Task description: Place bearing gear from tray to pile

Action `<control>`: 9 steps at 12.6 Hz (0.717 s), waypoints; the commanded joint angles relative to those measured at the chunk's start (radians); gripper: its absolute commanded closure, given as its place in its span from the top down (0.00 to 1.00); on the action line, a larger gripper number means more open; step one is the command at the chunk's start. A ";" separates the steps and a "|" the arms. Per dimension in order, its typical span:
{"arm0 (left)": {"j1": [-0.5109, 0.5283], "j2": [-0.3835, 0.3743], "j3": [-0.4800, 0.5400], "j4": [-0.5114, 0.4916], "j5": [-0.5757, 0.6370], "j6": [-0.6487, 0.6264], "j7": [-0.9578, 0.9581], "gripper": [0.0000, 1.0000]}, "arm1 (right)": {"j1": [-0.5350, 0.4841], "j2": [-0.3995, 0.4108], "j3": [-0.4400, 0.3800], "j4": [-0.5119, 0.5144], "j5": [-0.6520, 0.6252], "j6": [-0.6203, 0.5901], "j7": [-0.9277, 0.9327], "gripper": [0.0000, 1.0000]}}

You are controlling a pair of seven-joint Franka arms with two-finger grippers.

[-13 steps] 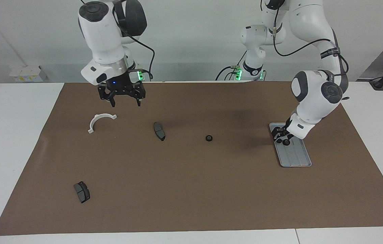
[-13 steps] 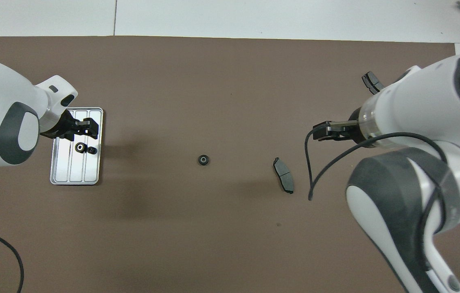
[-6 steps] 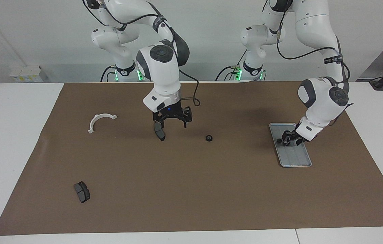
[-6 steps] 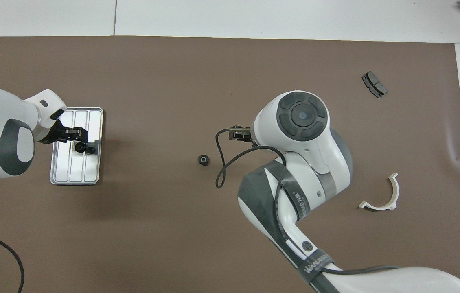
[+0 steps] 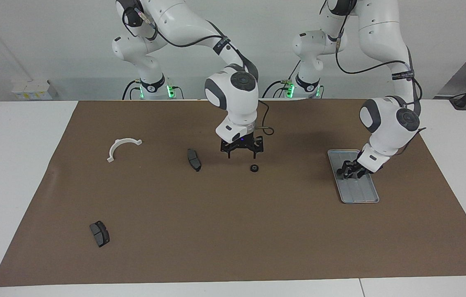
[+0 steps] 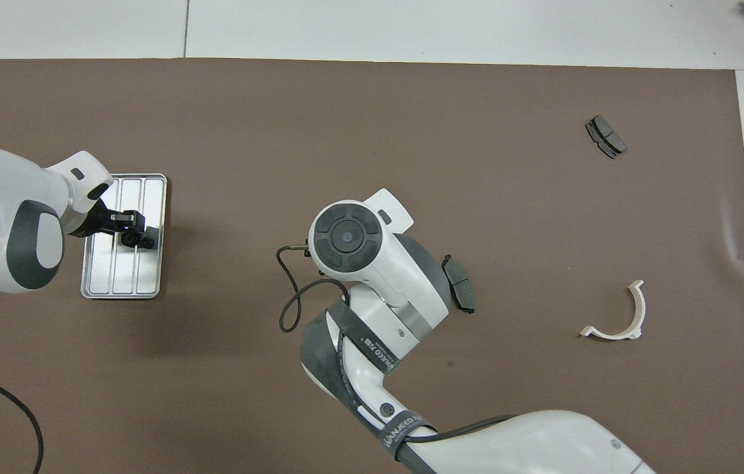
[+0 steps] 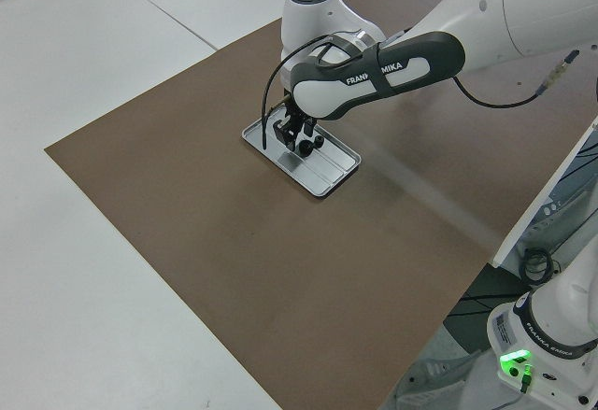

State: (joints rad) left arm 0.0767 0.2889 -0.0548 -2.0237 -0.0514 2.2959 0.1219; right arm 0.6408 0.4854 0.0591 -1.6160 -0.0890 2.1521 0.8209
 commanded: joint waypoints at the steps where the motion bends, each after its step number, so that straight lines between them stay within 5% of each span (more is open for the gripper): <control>1: 0.006 -0.011 -0.004 -0.032 -0.011 0.031 0.019 0.55 | 0.031 0.082 -0.002 0.059 -0.026 0.043 0.029 1.00; 2: 0.006 -0.013 -0.004 -0.033 -0.011 0.031 0.019 0.53 | 0.031 0.100 -0.002 0.059 -0.026 0.067 0.029 0.98; 5: 0.006 -0.014 0.000 -0.047 -0.011 0.030 0.019 0.45 | 0.031 0.108 -0.002 0.054 -0.024 0.145 0.029 0.63; 9: 0.006 -0.017 0.000 -0.055 -0.011 0.030 0.016 0.31 | 0.033 0.114 -0.002 0.030 -0.029 0.170 0.029 0.60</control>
State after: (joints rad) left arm 0.0775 0.2869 -0.0506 -2.0372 -0.0513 2.3034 0.1220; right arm 0.6753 0.5877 0.0543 -1.5833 -0.1004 2.2978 0.8358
